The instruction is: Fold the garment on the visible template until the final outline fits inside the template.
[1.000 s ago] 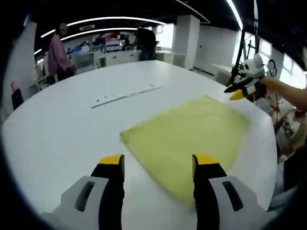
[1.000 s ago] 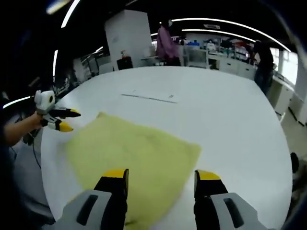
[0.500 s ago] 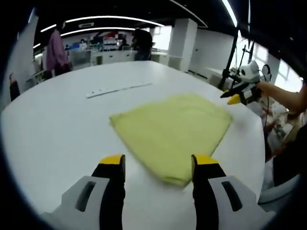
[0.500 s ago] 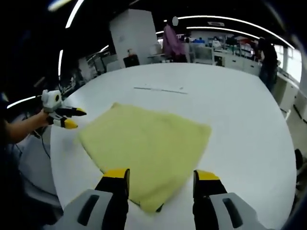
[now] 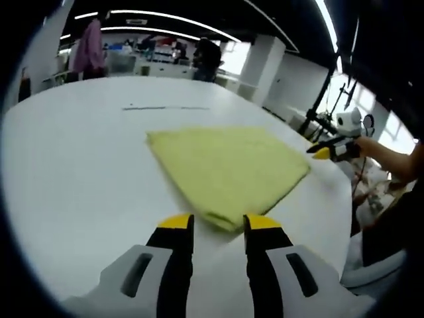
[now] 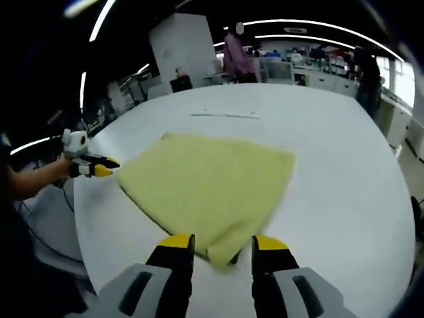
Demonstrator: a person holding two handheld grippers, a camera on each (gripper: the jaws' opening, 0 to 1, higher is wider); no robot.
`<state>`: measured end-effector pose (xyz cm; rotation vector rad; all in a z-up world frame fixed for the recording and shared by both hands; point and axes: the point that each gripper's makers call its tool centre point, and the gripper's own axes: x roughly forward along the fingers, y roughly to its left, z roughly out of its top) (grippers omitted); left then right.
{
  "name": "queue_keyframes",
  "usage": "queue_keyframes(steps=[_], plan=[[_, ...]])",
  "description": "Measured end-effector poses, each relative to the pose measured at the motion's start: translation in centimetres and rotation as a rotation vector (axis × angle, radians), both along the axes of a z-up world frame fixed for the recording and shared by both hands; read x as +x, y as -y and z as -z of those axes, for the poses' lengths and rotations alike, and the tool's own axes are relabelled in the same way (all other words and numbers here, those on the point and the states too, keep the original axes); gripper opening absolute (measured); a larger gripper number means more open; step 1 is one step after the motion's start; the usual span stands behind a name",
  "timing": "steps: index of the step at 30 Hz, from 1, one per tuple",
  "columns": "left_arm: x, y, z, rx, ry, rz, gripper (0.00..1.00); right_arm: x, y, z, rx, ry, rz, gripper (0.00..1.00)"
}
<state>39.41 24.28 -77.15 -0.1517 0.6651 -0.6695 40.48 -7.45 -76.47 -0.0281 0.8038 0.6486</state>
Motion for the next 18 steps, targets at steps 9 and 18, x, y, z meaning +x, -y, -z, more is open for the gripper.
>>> queue_keyframes(steps=[9, 18], plan=[[-0.5, 0.5, 0.8, -0.076, -0.034, -0.055, 0.13, -1.2, -0.2, 1.0, 0.017, -0.014, 0.016, 0.18], [-0.6, 0.9, 0.9, -0.105, -0.044, -0.061, 0.07, -1.3, 0.1, 1.5, 0.013, -0.02, 0.038, 0.11]])
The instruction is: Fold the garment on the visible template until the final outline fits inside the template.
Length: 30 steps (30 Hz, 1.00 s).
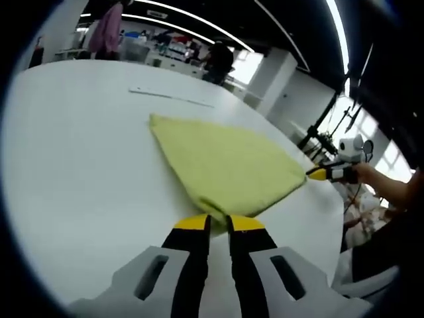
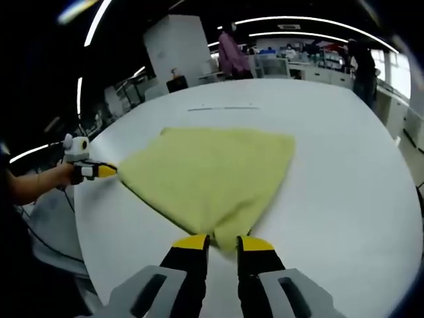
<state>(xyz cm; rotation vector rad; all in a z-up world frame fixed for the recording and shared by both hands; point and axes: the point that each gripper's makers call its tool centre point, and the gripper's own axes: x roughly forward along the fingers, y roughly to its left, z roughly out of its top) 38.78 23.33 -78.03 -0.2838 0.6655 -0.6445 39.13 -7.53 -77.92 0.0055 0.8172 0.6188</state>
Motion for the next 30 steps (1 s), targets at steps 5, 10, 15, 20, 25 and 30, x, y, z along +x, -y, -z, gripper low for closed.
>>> queue_keyframes(steps=[5, 10, 15, 20, 25, 30], plan=[[0.03, 0.03, 0.14, -0.007, -0.003, -0.009, 0.06, -0.55, 0.22, 0.05, 0.0, -0.006, 0.02, 0.1], [0.0, 0.08, 0.21, -0.016, -0.008, -0.014, 0.05, -0.67, 0.34, 0.65, 0.009, -0.014, 0.033, 0.08], [-0.14, 0.02, 0.24, -0.017, -0.013, -0.011, 0.0, -0.44, 0.46, 0.69, 0.016, -0.005, 0.051, 0.02], [-0.13, 0.03, 0.09, -0.028, -0.01, -0.015, 0.0, -0.41, 0.56, 0.73, 0.025, -0.009, 0.058, 0.0], [-0.3, -0.01, -0.14, -0.037, -0.001, -0.018, 0.0, -0.22, 0.68, 0.68, 0.027, -0.001, 0.073, 0.0], [-0.31, -0.17, -0.6, -0.053, 0.009, -0.026, 0.0, -0.26, 0.73, 0.51, 0.025, 0.002, 0.072, 0.0]])
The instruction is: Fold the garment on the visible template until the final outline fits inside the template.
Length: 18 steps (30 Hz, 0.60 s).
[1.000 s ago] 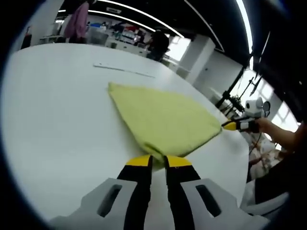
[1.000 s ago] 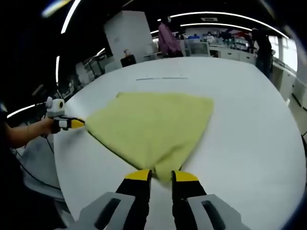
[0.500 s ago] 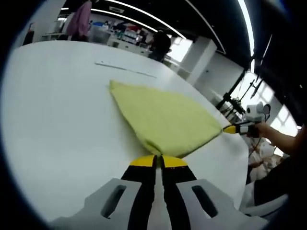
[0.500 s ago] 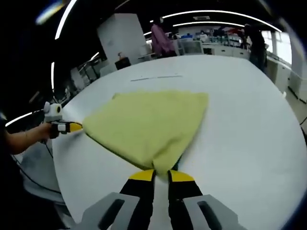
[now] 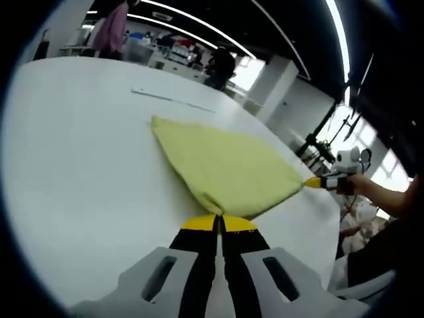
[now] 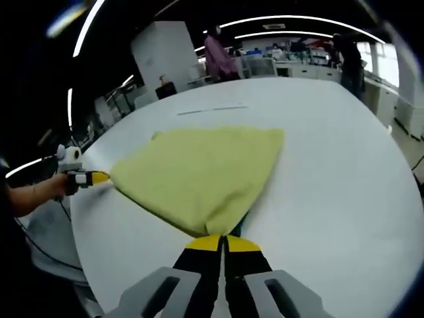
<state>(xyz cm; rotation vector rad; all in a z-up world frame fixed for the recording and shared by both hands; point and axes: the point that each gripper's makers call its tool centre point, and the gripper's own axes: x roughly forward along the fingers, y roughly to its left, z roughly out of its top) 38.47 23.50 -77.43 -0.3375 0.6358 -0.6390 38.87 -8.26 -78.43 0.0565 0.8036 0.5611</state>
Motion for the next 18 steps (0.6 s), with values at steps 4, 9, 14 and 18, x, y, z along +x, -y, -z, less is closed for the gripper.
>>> queue_keyframes(steps=[4, 9, 14, 18], plan=[[0.1, -0.5, -0.2, 0.015, 0.008, -0.012, 0.0, 0.0, 0.4, -0.5, -0.003, 0.011, -0.002, 0.0], [0.1, -1.2, -0.2, 0.04, 0.015, -0.024, 0.0, 0.2, 1.0, -0.9, -0.019, 0.023, 0.001, 0.0], [0.2, -1.9, -0.3, 0.087, 0.038, -0.023, 0.0, 0.4, 2.0, -1.1, -0.046, 0.033, 0.003, 0.0], [-0.1, -1.8, 0.3, 0.138, 0.038, 0.006, 0.0, 0.5, 2.2, -1.0, -0.046, 0.028, 0.006, 0.0]])
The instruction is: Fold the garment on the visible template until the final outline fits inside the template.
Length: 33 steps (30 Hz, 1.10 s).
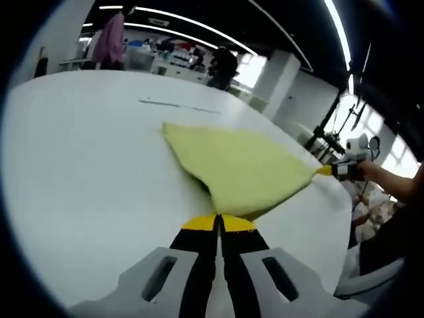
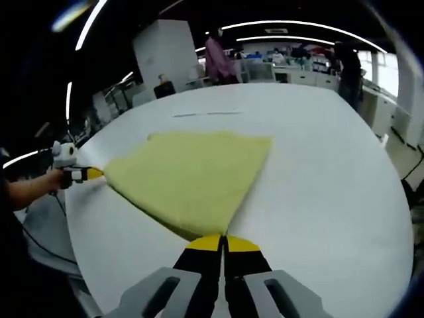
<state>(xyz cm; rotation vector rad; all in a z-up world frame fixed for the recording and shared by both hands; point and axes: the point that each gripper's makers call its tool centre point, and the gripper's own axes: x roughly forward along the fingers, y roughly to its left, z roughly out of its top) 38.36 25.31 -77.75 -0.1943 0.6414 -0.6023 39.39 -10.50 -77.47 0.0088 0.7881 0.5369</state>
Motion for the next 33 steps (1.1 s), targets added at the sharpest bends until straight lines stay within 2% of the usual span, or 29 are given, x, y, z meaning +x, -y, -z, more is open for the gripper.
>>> queue_keyframes(steps=[13, 20, 33], plan=[[-0.7, 0.0, 1.3, 0.076, -0.02, 0.033, 0.0, -0.6, 0.1, 1.5, -0.056, -0.021, -0.033, 0.0], [-1.7, 0.3, 1.6, 0.124, -0.02, 0.062, 0.0, -1.4, 0.3, 1.8, -0.079, -0.029, -0.05, 0.0], [-3.0, 0.5, 1.6, 0.158, -0.023, 0.076, 0.0, -2.9, 0.5, 1.8, -0.085, -0.037, -0.055, 0.0]])
